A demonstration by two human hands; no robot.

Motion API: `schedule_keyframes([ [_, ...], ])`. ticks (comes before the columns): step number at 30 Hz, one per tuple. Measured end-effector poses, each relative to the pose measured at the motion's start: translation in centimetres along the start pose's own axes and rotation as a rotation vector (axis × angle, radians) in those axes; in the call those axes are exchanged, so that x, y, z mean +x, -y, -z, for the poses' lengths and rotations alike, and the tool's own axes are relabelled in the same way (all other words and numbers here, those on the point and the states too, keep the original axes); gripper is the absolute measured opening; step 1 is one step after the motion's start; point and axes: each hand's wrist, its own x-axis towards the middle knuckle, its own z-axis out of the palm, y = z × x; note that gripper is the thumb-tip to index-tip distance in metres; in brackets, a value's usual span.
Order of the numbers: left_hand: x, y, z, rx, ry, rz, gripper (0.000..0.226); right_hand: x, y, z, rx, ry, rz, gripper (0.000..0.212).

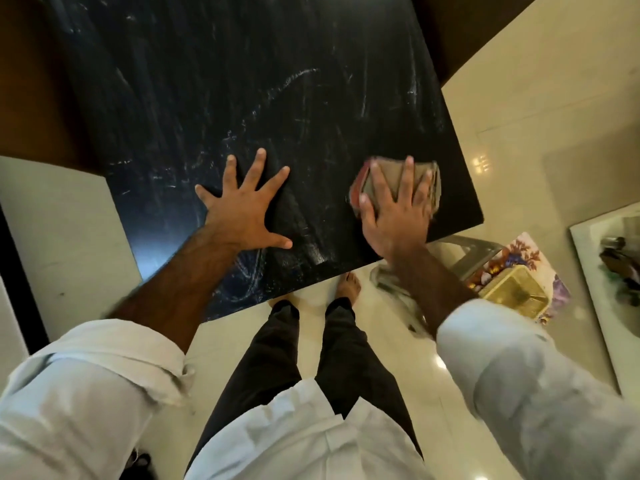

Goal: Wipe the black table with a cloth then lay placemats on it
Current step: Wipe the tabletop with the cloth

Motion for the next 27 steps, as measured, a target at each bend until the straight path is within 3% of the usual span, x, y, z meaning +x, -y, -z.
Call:
schedule_keyframes([
  [3,0.0,0.3,0.0,-0.01,0.01,-0.019,0.149,2.7,3.5,-0.6,-0.014,-0.049,0.014,0.072],
  [6,0.0,0.4,-0.2,-0.006,0.0,-0.026,0.149,-0.4,6.2,-1.8,-0.054,-0.026,0.125,0.072],
  [12,0.1,1.2,-0.8,0.027,-0.034,-0.047,0.145,-9.0,2.6,-2.8,-0.072,0.089,0.21,0.074],
  [20,0.4,1.3,-1.3,0.016,-0.05,-0.048,0.146,3.1,2.7,-0.3,-0.017,-0.042,0.034,0.07],
  [23,0.2,1.2,-1.2,0.01,-0.054,-0.046,0.147,3.8,6.1,-1.2,-0.074,-0.069,0.123,0.072],
  [27,0.1,1.2,-1.1,0.014,-0.07,-0.041,0.146,-2.5,7.0,-2.6,-0.089,0.027,0.359,0.073],
])
